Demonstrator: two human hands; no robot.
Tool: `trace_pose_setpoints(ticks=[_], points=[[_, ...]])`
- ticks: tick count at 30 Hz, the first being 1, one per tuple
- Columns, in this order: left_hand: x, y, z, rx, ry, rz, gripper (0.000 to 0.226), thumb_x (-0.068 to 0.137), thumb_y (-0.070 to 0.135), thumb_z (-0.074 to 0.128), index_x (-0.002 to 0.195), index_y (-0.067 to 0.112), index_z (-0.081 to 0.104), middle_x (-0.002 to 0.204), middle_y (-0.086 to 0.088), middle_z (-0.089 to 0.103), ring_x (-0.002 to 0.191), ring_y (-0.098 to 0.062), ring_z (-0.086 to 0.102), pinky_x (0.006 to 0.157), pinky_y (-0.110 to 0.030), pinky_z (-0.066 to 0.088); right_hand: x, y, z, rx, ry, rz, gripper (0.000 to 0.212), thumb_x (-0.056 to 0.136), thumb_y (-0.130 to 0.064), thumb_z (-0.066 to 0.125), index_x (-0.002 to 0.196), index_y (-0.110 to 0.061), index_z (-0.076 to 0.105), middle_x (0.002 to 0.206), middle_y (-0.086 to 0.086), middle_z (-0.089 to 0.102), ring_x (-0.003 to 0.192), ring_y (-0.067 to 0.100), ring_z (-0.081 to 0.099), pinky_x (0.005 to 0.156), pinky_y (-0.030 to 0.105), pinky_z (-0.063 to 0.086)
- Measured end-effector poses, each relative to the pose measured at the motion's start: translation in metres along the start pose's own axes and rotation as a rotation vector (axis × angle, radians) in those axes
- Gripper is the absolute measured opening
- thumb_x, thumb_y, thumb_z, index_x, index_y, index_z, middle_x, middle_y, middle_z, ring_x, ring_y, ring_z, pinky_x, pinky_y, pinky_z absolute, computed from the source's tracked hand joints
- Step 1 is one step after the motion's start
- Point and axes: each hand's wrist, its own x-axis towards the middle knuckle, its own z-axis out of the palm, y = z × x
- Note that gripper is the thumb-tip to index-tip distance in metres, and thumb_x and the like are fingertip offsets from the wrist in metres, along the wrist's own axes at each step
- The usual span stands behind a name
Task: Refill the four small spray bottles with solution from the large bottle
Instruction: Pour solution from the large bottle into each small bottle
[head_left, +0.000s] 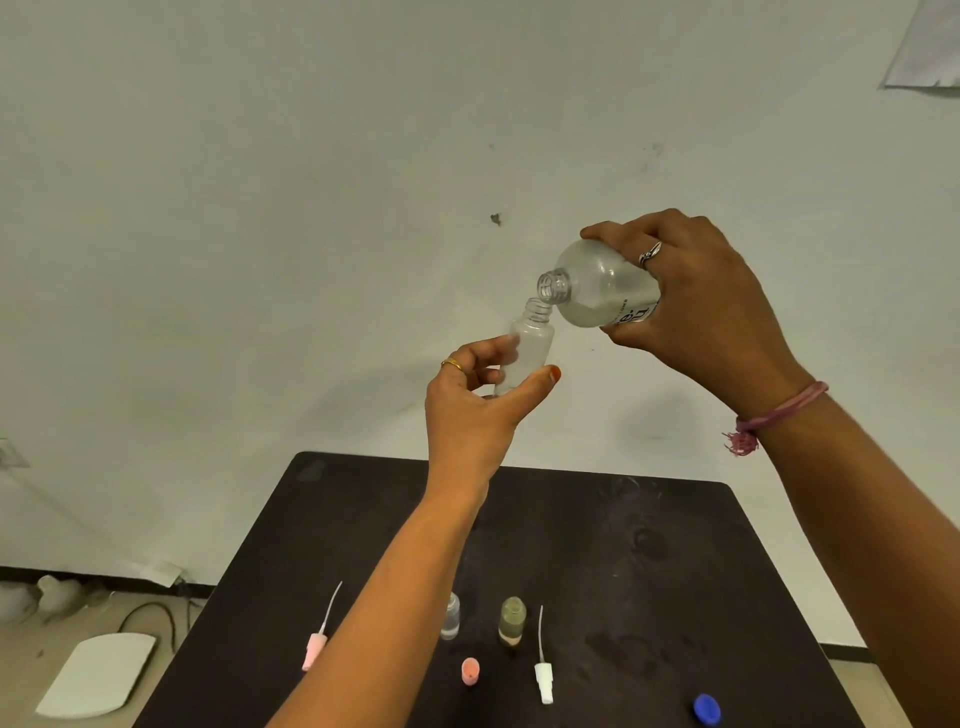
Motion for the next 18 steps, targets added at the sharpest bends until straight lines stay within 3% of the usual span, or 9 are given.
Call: trace_pose_setpoints(ticks=[8,18], points=[[0.0006,-0.0005,0.0014,-0.010,0.004,-0.009,0.040,0.069,0.026,0.084,0.104,0.030,0.063,0.101,0.015,0.064,0.093,-0.009,0.059,0.063,-0.006,0.048,0.0038,0.0024,-0.0001,-0.038,0.021,-0.041,0.070,0.064,-0.013,0.082,0.129,-0.021,0.056,0.111,0.011,0.060,0.097,0.033,0.054,0.081,0.043,0.046],[-0.0014,0.0005,0.0007,-0.025,0.004,-0.011,0.040,0.069,0.025,0.084,0.104,0.029,0.063,0.103,0.012,0.065,0.092,-0.009,0.059,0.062,-0.006,0.047,0.0051,0.0027,-0.0004,-0.055,0.026,-0.058,0.071,0.064,-0.012,0.081,0.129,-0.021,0.056,0.112,0.011,0.059,0.098,0.033,0.054,0.081,0.043,0.046]])
